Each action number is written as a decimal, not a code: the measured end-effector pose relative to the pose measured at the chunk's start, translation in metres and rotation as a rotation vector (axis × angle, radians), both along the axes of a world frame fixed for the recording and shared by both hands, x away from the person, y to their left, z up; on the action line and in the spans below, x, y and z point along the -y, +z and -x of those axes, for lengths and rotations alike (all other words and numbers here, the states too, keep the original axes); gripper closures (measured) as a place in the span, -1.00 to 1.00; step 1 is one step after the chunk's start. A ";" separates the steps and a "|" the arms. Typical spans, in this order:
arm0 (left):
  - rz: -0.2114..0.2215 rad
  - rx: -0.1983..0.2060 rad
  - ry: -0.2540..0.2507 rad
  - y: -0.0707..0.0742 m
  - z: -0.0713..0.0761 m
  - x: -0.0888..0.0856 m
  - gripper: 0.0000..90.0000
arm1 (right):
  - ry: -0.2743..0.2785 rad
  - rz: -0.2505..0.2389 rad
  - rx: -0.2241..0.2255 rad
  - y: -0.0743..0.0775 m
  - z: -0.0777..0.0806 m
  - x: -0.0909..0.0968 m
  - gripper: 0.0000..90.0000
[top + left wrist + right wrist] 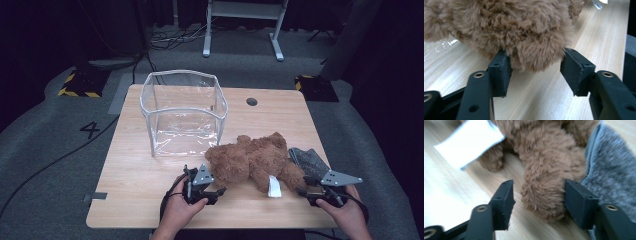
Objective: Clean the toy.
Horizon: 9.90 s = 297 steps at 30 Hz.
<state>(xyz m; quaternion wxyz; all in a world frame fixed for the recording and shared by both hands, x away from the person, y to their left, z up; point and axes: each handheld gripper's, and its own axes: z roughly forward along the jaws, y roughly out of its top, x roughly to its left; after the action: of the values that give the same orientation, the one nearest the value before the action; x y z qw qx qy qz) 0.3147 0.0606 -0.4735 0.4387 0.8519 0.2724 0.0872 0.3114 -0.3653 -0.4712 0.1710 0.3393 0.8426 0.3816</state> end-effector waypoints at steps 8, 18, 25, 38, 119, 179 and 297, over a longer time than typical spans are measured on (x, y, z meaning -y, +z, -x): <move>0.004 -0.003 0.021 0.000 -0.007 0.004 0.41 | -0.012 0.085 0.039 -0.017 -0.010 -0.013 0.22; -0.009 -0.010 -0.007 0.022 0.003 -0.002 0.88 | 0.055 0.081 0.079 0.014 -0.010 -0.018 0.71; 0.095 0.050 0.000 0.056 0.018 -0.026 0.88 | 0.091 -0.011 0.125 0.063 0.006 -0.016 0.73; 0.214 0.118 -0.017 0.099 0.044 -0.043 0.89 | 0.114 -0.090 0.159 0.135 0.036 -0.024 0.73; 0.051 -0.036 0.078 0.025 -0.001 -0.034 0.99 | 0.016 -0.045 0.224 0.095 0.010 -0.027 0.74; -0.004 0.058 0.180 0.026 -0.004 -0.029 -0.26 | 0.336 0.047 0.129 0.044 -0.032 -0.169 0.70; -0.049 0.045 0.188 0.031 -0.021 -0.026 0.54 | 0.177 0.155 0.094 0.019 -0.045 -0.126 0.69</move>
<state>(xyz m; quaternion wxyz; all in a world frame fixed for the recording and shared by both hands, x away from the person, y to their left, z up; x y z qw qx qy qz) 0.3354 0.0869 -0.4423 0.4138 0.8309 0.3389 0.1535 0.3566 -0.2389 -0.4523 0.2016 0.2314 0.8873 0.3443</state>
